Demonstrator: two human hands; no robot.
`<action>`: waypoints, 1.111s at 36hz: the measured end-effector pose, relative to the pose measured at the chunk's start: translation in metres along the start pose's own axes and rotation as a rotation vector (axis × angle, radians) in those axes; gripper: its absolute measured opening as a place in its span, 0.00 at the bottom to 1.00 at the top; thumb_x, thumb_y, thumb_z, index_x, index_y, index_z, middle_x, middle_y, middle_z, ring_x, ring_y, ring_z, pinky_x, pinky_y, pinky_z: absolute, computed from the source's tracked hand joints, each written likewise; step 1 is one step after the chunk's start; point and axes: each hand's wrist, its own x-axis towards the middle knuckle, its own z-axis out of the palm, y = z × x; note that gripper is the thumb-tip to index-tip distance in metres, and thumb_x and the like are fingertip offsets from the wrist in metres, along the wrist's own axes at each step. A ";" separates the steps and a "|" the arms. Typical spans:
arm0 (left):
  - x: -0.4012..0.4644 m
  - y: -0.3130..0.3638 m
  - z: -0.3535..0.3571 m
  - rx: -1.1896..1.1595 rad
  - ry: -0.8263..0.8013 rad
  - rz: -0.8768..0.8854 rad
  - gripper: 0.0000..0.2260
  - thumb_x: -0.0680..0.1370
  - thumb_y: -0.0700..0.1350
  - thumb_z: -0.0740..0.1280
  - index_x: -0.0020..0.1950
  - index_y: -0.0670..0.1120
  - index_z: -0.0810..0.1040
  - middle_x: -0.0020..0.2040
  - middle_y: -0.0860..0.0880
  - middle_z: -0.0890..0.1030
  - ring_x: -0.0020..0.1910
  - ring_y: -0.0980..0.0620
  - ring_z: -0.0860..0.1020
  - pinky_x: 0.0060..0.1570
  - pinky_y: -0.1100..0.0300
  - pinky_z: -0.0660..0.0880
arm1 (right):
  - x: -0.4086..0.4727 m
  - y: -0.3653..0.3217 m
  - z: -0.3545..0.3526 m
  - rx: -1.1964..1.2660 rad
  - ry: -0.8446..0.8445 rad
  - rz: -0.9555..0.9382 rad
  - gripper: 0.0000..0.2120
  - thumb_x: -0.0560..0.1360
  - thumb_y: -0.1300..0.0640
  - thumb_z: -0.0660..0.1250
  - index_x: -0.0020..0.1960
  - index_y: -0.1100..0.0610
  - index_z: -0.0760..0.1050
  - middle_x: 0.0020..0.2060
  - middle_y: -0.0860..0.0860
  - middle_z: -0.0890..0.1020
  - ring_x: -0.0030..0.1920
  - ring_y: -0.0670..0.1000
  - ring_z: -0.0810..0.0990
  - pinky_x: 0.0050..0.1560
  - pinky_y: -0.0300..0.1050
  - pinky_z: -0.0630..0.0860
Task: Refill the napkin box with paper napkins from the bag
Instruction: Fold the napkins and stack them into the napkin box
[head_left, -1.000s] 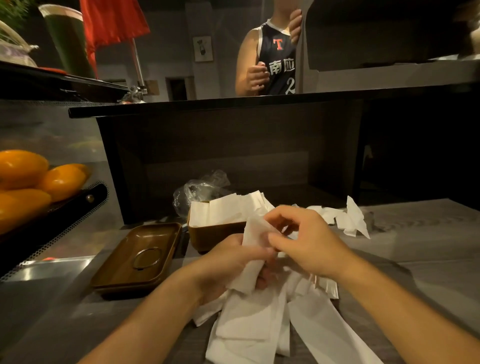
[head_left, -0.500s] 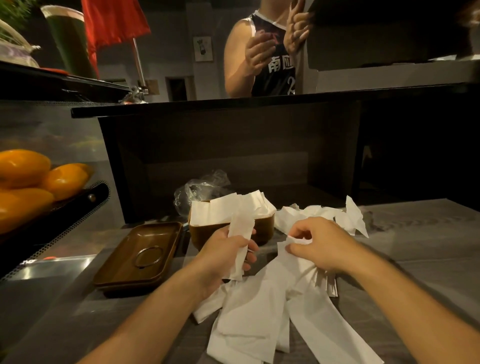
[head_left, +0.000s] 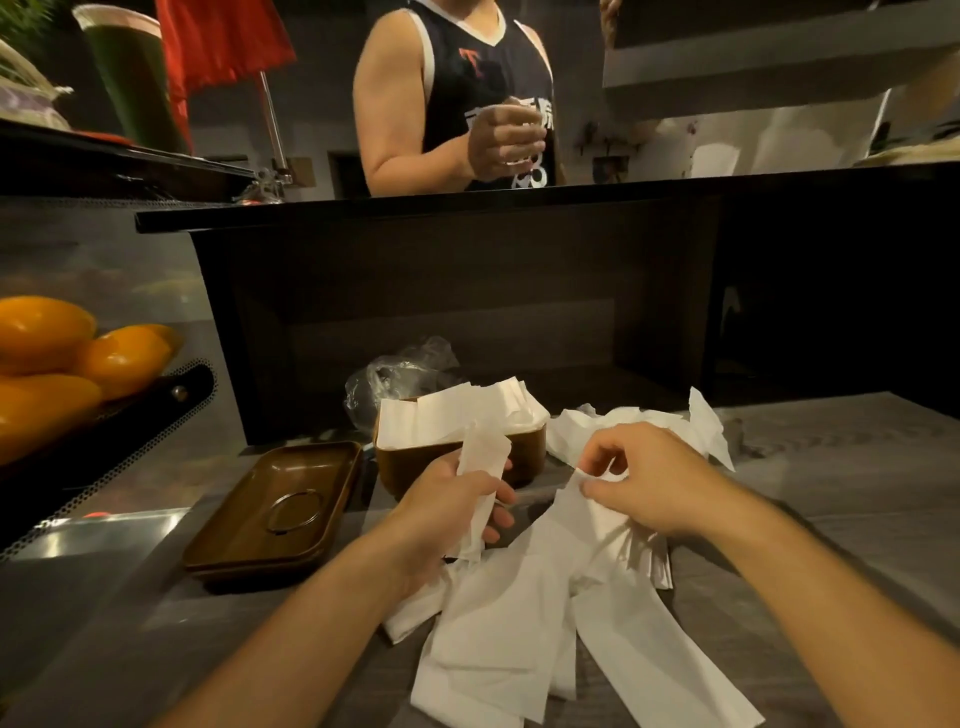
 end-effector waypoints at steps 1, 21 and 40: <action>0.000 0.000 0.000 0.001 -0.001 -0.001 0.08 0.82 0.42 0.65 0.61 0.50 0.76 0.50 0.44 0.82 0.43 0.50 0.81 0.42 0.59 0.79 | 0.000 0.000 0.000 0.015 -0.010 0.010 0.04 0.76 0.47 0.73 0.48 0.41 0.78 0.48 0.40 0.80 0.50 0.45 0.79 0.52 0.42 0.79; 0.002 -0.001 -0.001 0.010 -0.025 0.020 0.10 0.80 0.41 0.68 0.60 0.51 0.76 0.50 0.43 0.81 0.42 0.50 0.81 0.42 0.58 0.79 | -0.007 -0.012 0.004 0.071 -0.043 -0.010 0.09 0.73 0.48 0.75 0.47 0.46 0.75 0.45 0.45 0.80 0.46 0.47 0.80 0.45 0.41 0.80; 0.002 -0.003 -0.006 -0.040 -0.067 0.050 0.07 0.82 0.46 0.65 0.60 0.50 0.77 0.47 0.45 0.82 0.41 0.51 0.81 0.43 0.59 0.80 | -0.006 -0.008 -0.006 0.327 0.035 -0.032 0.13 0.78 0.57 0.72 0.57 0.41 0.79 0.48 0.41 0.84 0.53 0.43 0.81 0.53 0.38 0.76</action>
